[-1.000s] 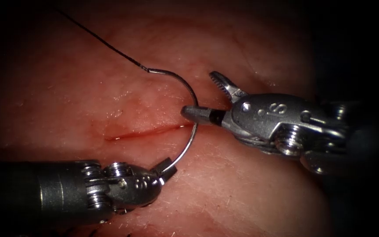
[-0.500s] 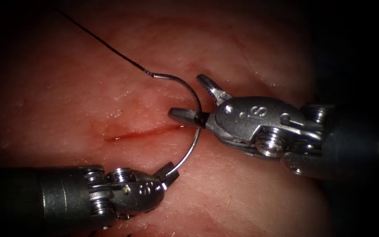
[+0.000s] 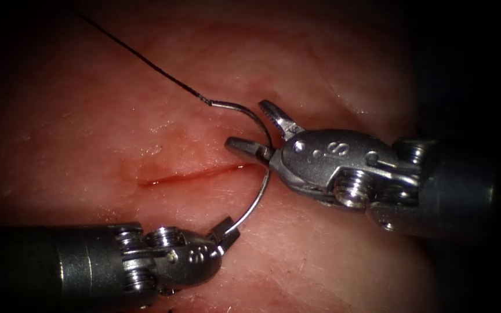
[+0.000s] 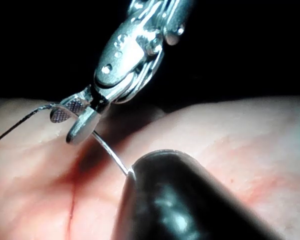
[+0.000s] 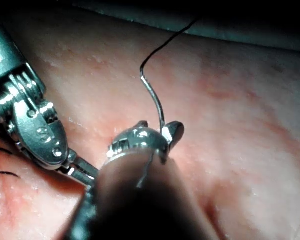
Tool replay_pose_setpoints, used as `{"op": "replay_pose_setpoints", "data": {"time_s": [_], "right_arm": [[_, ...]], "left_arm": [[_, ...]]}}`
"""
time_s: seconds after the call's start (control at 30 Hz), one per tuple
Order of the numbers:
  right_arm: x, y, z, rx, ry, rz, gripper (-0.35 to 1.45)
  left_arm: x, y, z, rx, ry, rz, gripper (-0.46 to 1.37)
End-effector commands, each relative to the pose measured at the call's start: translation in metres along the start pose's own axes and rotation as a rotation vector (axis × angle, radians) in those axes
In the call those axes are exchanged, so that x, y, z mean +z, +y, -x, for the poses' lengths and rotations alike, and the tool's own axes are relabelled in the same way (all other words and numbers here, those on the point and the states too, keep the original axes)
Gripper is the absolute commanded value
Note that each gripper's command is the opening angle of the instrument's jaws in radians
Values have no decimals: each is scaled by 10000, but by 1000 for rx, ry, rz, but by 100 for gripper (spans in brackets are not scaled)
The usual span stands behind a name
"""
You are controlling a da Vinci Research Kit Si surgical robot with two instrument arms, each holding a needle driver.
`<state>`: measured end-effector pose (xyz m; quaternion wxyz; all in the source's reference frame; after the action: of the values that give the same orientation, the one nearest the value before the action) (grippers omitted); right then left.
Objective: Wound Closure
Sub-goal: Handover the needle to the right, then throw the needle through the top of the incision with the right tool
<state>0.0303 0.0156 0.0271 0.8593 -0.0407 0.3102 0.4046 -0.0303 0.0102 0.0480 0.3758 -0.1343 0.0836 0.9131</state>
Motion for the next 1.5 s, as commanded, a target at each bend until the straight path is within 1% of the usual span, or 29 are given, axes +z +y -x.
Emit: {"op": "replay_pose_setpoints", "data": {"time_s": [0.03,0.07,0.1,0.27,0.37,0.4,0.43,0.5,0.53,0.6,0.63,0.67,0.7,0.77,0.8,0.87,0.97,1.03,1.07,1.1,1.13,1.2,1.23,1.27,1.37,1.43,1.5], "right_arm": [[1,0,1,-1,-4,2,-2],[1,0,2,-1,-3,1,-13],[1,0,2,-2,-6,0,-35],[-3,0,2,-38,-10,-1,-35],[-5,3,1,-37,-11,-5,-35],[-5,4,0,-36,-15,-6,-35],[-6,6,-1,-33,-8,-3,-35],[-7,8,-2,-30,2,1,-35],[-8,10,-3,-29,4,2,-35],[-10,13,-4,-26,13,5,-35],[-10,15,-5,-24,20,8,-35],[-11,17,-5,-22,23,13,-35],[-12,19,-6,-21,30,9,-35],[-13,25,-7,5,58,-25,-35],[-13,26,-7,10,68,-42,-35],[-13,34,-5,21,133,-125,-35],[-11,41,-3,4,173,-179,-35],[-9,47,0,-11,220,-235,-35],[-8,53,2,-27,248,-282,-35],[-8,55,3,-28,255,-305,-35],[-8,60,4,-31,269,-349,-35],[-7,68,6,-29,284,-409,-35],[-7,71,6,-30,290,-430,-35],[-6,75,6,-27,295,-456,-35],[-4,82,2,-27,305,-497,-35],[1,88,-3,11,329,-550,-35],[4,93,-7,43,333,-605,-35]], "left_arm": [[-2,0,0,5,1,7,-35],[-2,0,-1,3,2,6,-35],[-3,0,-1,2,2,7,-35],[-5,-1,-1,23,9,-3,-35],[-7,-2,1,30,8,-5,-35],[-7,-2,1,36,8,-4,-14],[-8,-4,1,36,8,-3,14],[-9,-5,2,35,11,-2,57],[-9,-7,2,35,9,-3,82],[-10,-11,1,36,19,16,104],[-11,-13,1,37,34,44,122],[-13,-15,2,39,61,92,130],[-14,-16,2,35,75,117,132],[-22,-19,5,11,129,208,135],[-24,-20,6,4,139,225,135],[-35,-26,9,-30,186,301,135],[-49,-36,12,-69,242,384,134],[-58,-45,12,-101,279,437,130],[-64,-51,12,-113,305,465,125],[-68,-56,12,-128,327,479,118],[-72,-63,13,-142,354,498,113],[-79,-76,14,-155,412,541,111],[-81,-80,15,-159,431,553,111],[-83,-85,16,-166,441,563,110],[-85,-97,19,-168,451,586,106],[-84,-104,22,-160,470,624,100],[-81,-108,23,-158,488,654,97]]}}
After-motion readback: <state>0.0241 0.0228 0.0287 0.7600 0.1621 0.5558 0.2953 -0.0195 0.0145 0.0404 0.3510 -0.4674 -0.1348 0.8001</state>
